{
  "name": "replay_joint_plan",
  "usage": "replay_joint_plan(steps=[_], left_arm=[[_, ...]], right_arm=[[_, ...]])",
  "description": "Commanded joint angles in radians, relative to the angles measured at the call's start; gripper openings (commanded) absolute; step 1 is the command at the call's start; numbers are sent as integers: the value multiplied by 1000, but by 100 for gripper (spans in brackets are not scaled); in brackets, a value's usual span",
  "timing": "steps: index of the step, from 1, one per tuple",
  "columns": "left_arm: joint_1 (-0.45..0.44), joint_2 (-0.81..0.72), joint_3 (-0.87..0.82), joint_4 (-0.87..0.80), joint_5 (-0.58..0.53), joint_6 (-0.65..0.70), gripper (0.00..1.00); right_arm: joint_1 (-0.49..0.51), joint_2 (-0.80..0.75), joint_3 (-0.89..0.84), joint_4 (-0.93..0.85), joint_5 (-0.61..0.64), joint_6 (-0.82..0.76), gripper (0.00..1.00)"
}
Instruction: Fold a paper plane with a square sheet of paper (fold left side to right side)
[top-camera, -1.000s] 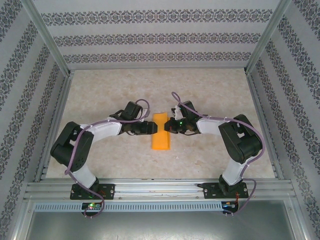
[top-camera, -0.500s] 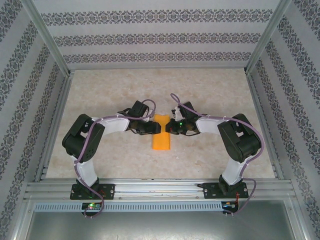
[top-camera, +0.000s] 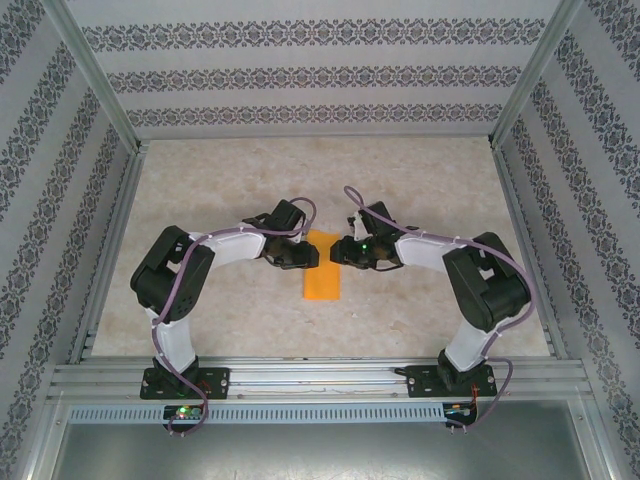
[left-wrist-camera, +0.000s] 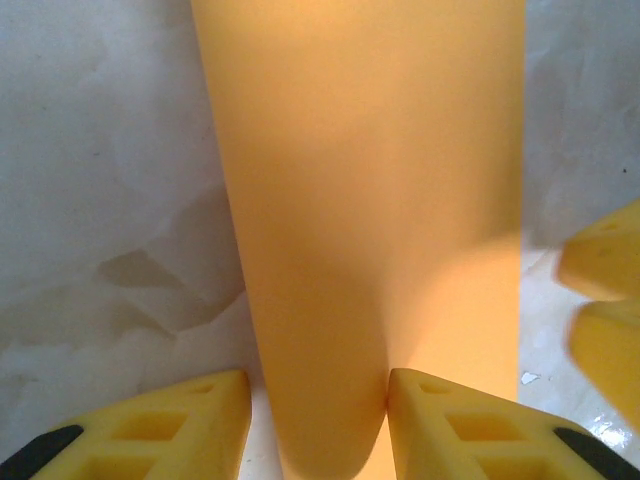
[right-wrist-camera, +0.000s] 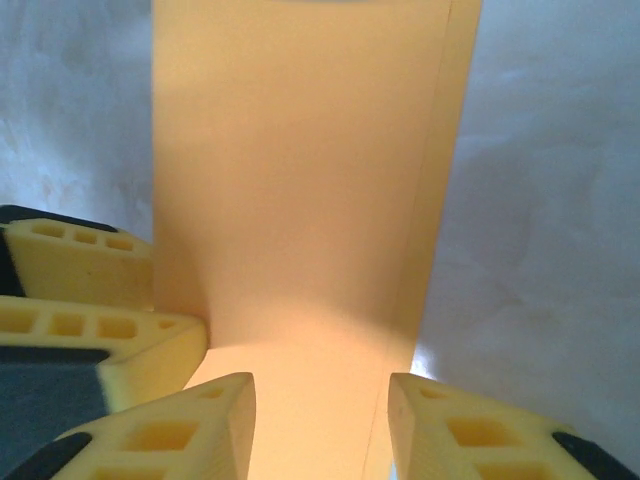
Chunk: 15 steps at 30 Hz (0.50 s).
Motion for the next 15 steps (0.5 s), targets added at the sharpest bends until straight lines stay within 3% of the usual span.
replay_joint_plan(steps=[1, 15], left_arm=[[-42, 77, -9, -41, -26, -26, 41], [-74, 139, 52, -94, -39, -42, 44]], right_arm=[[-31, -103, -25, -64, 104, -27, 46], [-131, -260, -133, -95, 144, -39, 50]])
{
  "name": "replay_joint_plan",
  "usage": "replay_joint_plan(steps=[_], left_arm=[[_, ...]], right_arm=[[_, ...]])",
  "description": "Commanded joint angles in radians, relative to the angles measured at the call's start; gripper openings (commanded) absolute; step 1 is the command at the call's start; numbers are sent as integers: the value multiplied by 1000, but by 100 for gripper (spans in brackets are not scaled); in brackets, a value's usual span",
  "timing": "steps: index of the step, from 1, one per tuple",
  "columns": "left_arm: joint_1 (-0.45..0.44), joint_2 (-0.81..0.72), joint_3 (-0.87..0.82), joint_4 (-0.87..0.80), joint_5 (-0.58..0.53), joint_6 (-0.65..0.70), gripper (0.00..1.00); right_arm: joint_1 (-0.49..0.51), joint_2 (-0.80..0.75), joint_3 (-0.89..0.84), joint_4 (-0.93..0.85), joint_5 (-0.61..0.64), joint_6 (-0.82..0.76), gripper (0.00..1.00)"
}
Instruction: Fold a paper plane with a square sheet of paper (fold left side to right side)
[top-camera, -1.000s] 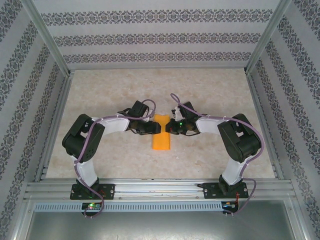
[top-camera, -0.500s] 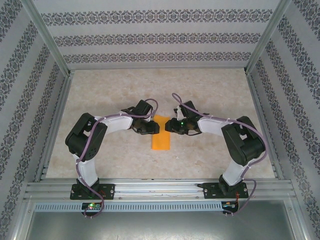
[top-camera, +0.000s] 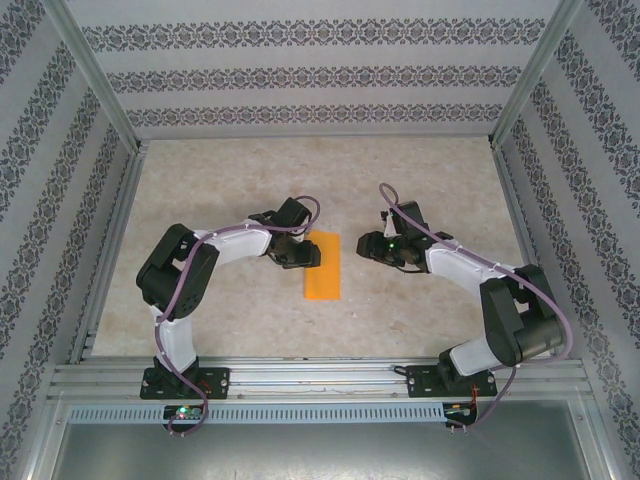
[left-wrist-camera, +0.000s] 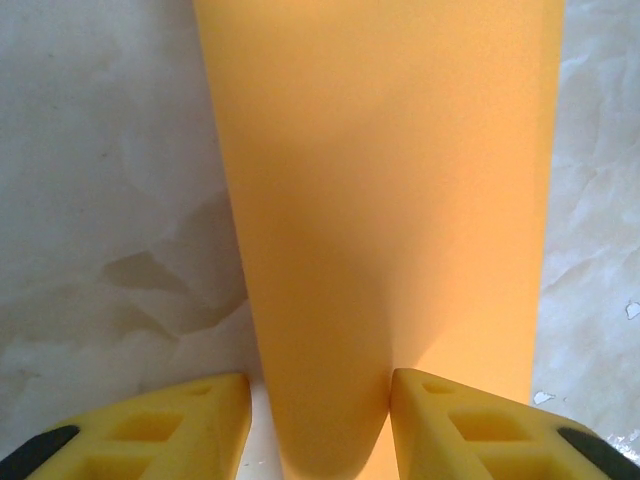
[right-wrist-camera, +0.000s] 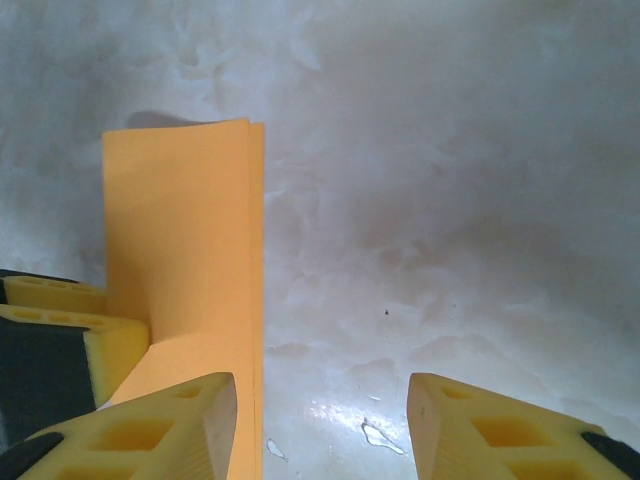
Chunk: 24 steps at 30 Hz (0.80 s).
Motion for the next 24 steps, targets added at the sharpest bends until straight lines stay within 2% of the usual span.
replay_joint_plan(steps=[1, 24], left_arm=[[-56, 106, -13, -8, 6, -12, 44], [-76, 151, 41, -66, 19, 36, 47]], right_arm=[[-8, -26, -15, -22, 18, -25, 50], [-11, -20, -15, -24, -6, -36, 50]])
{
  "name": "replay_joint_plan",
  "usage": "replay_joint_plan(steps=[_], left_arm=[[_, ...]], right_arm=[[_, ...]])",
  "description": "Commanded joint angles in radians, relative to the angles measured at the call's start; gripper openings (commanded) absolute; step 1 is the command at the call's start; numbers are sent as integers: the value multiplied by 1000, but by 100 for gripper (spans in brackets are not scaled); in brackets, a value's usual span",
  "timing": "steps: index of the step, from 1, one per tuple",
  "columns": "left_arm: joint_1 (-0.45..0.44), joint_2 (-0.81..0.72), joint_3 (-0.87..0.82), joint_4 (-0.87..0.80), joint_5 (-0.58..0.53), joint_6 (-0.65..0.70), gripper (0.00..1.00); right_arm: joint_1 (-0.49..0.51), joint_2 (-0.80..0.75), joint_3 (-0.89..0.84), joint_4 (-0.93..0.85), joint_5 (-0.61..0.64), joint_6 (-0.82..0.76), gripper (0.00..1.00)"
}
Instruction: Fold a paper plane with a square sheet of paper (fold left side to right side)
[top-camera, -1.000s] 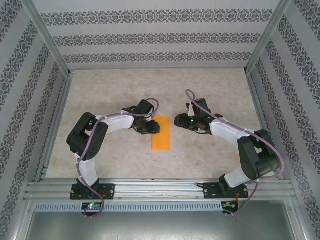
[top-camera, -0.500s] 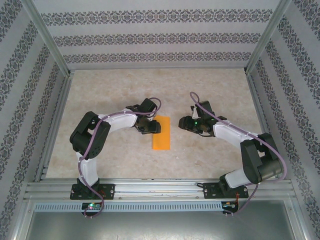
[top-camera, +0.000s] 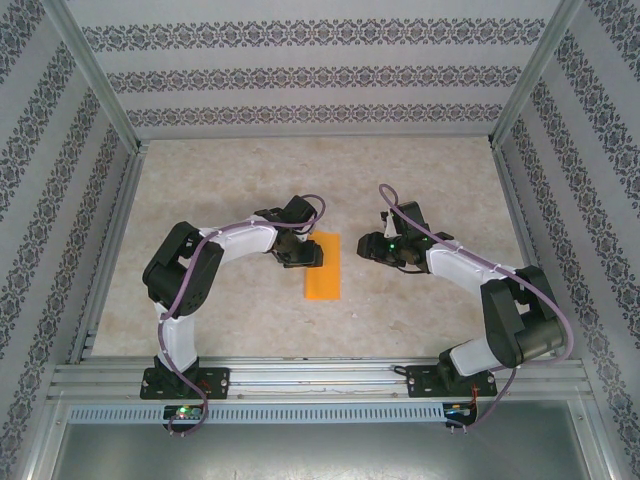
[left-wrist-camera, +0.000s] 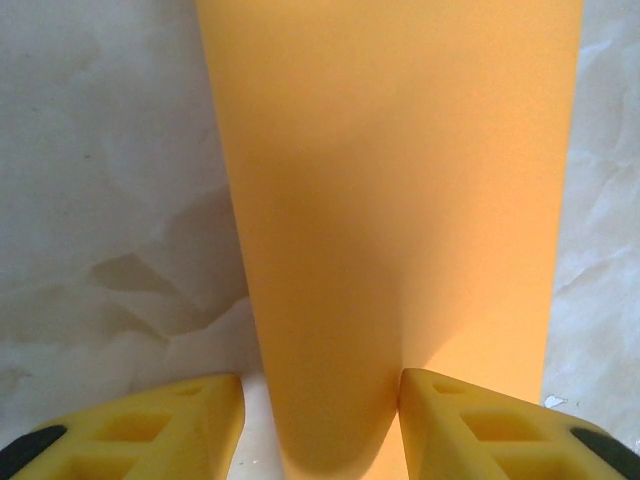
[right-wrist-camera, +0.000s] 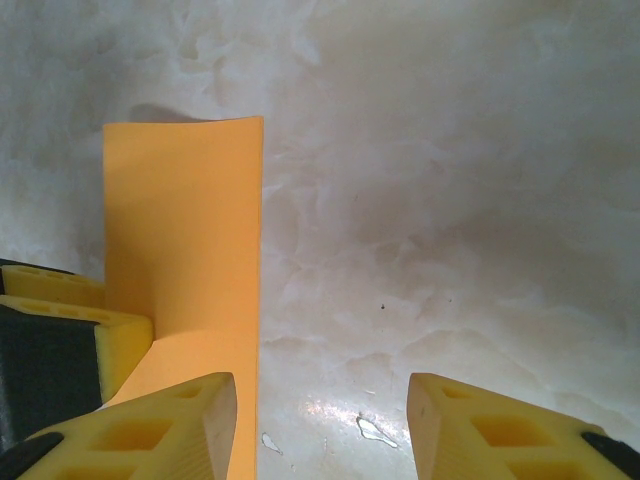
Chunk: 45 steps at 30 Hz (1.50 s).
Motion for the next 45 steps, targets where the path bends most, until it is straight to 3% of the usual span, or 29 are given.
replay_joint_plan(steps=[1, 11, 14, 20, 26, 36, 45], left_arm=[[-59, 114, -31, 22, 46, 20, 47], [-59, 119, -25, 11, 45, 18, 47], [-59, 121, -24, 7, 43, 17, 47], [-59, 123, -22, 5, 44, 15, 47], [-59, 125, -20, 4, 46, 14, 47], [-59, 127, -20, 6, 46, 13, 47], [-57, 95, -29, 13, 37, 10, 48]], right_arm=[[-11, -12, -14, -18, -6, -16, 50], [-6, 7, -4, -6, -50, -11, 49], [4, 30, 4, 29, -114, 15, 44], [55, 135, 31, 177, -261, 111, 20], [102, 229, 70, 223, -272, 150, 2], [115, 316, 75, 209, -246, 155, 0], [114, 352, 81, 92, -170, 116, 0]])
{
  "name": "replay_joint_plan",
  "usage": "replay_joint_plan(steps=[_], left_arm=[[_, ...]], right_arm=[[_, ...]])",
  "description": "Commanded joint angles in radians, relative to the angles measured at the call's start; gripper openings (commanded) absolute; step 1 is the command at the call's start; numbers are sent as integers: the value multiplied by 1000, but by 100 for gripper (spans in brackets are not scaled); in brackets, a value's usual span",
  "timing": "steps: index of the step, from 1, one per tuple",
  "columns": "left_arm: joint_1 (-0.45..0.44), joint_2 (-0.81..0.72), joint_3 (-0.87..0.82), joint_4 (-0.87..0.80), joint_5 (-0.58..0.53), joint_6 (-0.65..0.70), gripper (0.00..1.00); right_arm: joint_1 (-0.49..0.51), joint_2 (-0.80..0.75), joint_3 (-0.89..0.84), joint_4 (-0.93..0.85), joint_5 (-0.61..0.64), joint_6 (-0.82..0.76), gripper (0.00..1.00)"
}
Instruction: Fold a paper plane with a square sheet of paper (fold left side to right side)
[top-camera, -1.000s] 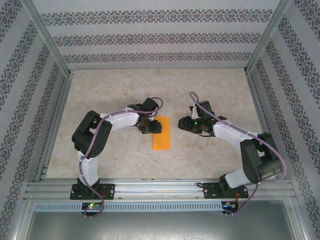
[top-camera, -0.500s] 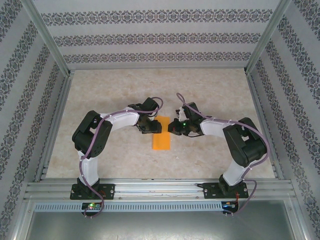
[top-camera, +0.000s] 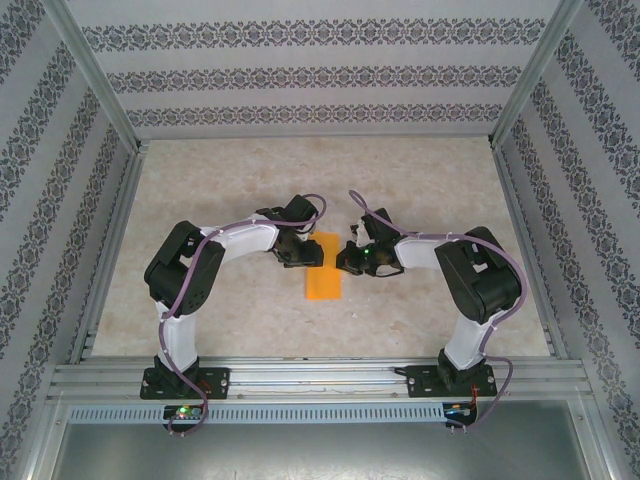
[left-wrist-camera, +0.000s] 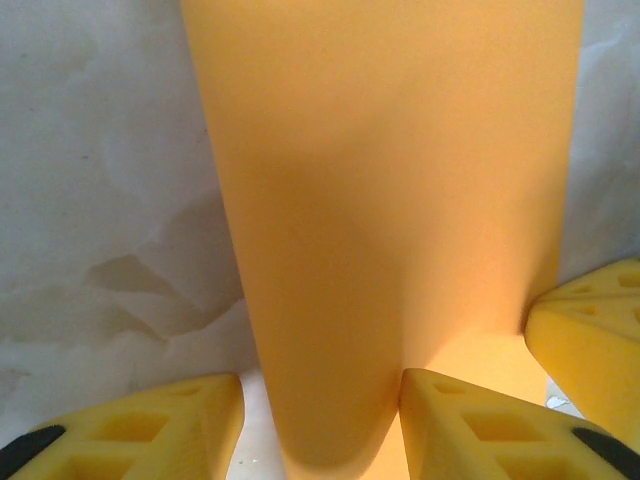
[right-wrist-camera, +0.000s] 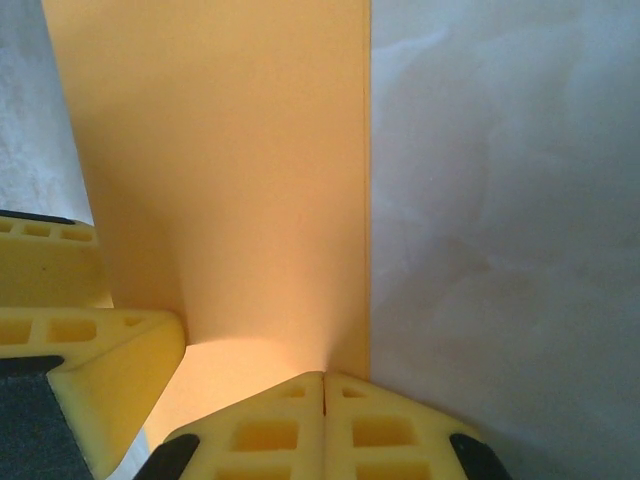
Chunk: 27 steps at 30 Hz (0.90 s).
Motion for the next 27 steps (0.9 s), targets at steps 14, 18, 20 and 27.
replay_joint_plan(steps=[14, 18, 20, 27], left_arm=[[-3, -249, -121, 84, -52, 30, 60], [0, -327, -149, 134, -1, 51, 43], [1, -322, -156, 171, 76, 51, 33], [1, -190, -172, 306, 280, 33, 10]], right_arm=[[9, 60, 13, -151, 117, -62, 0], [11, 56, 11, -147, 124, -64, 0], [11, 58, 11, -148, 124, -65, 0], [13, 64, 13, -155, 132, -68, 0]])
